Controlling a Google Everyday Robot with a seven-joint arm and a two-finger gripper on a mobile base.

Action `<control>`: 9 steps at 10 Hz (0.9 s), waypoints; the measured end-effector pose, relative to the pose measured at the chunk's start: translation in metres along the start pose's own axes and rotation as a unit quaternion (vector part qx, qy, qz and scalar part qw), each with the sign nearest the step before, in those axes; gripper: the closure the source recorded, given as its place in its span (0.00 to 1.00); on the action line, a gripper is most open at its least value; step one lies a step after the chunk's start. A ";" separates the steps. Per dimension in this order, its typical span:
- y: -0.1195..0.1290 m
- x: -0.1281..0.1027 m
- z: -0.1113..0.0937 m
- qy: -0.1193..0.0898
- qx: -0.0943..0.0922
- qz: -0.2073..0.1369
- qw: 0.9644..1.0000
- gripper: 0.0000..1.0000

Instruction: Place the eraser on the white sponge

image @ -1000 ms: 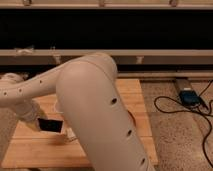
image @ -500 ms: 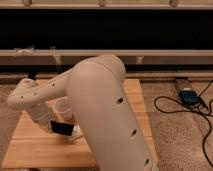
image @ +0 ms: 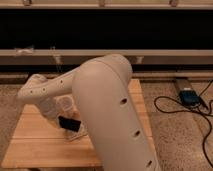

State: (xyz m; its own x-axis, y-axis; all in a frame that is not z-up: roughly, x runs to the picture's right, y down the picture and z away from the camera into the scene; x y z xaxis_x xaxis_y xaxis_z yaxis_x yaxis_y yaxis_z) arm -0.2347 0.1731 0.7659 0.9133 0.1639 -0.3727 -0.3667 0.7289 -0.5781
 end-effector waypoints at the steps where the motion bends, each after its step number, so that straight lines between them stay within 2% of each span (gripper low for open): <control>1: -0.001 0.002 0.002 0.004 -0.002 0.001 1.000 1.00; 5: 0.000 0.011 0.012 0.019 -0.013 0.002 1.000 0.98; 6: 0.001 0.013 0.014 0.021 -0.015 0.002 1.000 0.93; 9: 0.005 0.014 0.022 0.024 -0.020 0.005 0.999 0.63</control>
State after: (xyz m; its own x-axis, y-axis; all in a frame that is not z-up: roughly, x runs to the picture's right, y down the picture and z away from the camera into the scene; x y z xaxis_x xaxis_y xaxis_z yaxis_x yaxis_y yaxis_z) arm -0.2200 0.1933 0.7738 0.9002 0.1389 -0.4128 -0.3841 0.6999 -0.6021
